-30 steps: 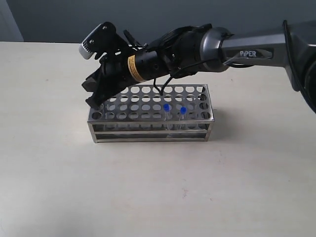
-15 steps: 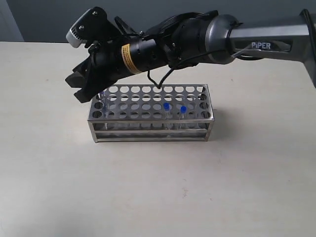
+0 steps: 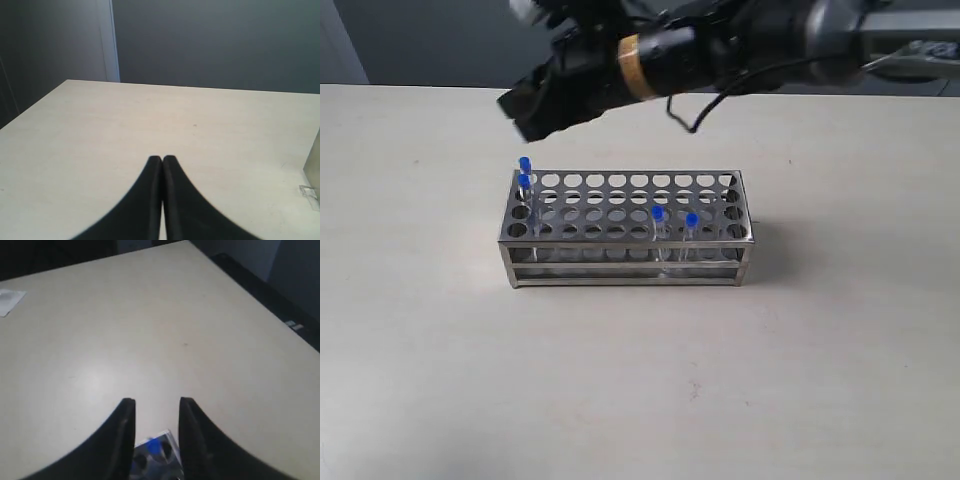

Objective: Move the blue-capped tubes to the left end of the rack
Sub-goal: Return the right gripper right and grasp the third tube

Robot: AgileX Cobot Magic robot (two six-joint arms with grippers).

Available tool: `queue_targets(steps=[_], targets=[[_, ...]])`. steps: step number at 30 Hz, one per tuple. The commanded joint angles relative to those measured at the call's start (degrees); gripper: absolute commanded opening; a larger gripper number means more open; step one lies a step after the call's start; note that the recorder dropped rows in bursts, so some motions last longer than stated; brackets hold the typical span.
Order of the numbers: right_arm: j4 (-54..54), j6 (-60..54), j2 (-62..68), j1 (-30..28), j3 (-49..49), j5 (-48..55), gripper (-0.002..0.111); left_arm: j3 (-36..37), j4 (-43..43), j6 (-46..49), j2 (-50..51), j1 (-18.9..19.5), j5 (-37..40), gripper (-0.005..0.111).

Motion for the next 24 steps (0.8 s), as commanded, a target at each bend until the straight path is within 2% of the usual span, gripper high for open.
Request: queue_targets(steps=[1, 4, 8, 10, 14, 20, 22, 24], targets=[[0.0, 0.9, -8.1, -9.4, 9.2, -4.8, 0.026, 0.2, -0.2, -0.1, -0.2, -0.4, 0.0, 0.0], [0.0, 0.9, -14.7, -14.0, 18.5, -7.3, 0.026, 0.2, -0.2, -0.1, -0.2, -0.4, 0.0, 0.0], [3.1, -1.8, -24.6, -15.6, 32.0, -5.7, 0.026, 0.2, -0.2, -0.1, -0.2, -0.4, 0.0, 0.0], [8.8, -7.2, -29.8, -15.5, 38.2, -1.8, 0.026, 0.2, -0.2, -0.1, -0.2, -0.4, 0.0, 0.0], [18.1, -18.1, -36.6, -15.5, 46.8, -1.7, 0.026, 0.2, -0.2, -0.1, -0.2, -0.4, 0.0, 0.0], [21.4, -24.9, -34.2, -15.5, 52.8, 2.1, 0.027, 0.2, -0.2, -0.1, -0.2, -0.4, 0.0, 0.0], [23.5, -27.5, -31.9, -15.5, 52.9, 1.2, 0.033, 0.2, -0.2, -0.1, -0.2, -0.4, 0.0, 0.0], [26.2, -30.8, -29.3, -15.5, 52.9, -1.0, 0.044, 0.2, -0.2, -0.1, -0.2, -0.4, 0.0, 0.0]])
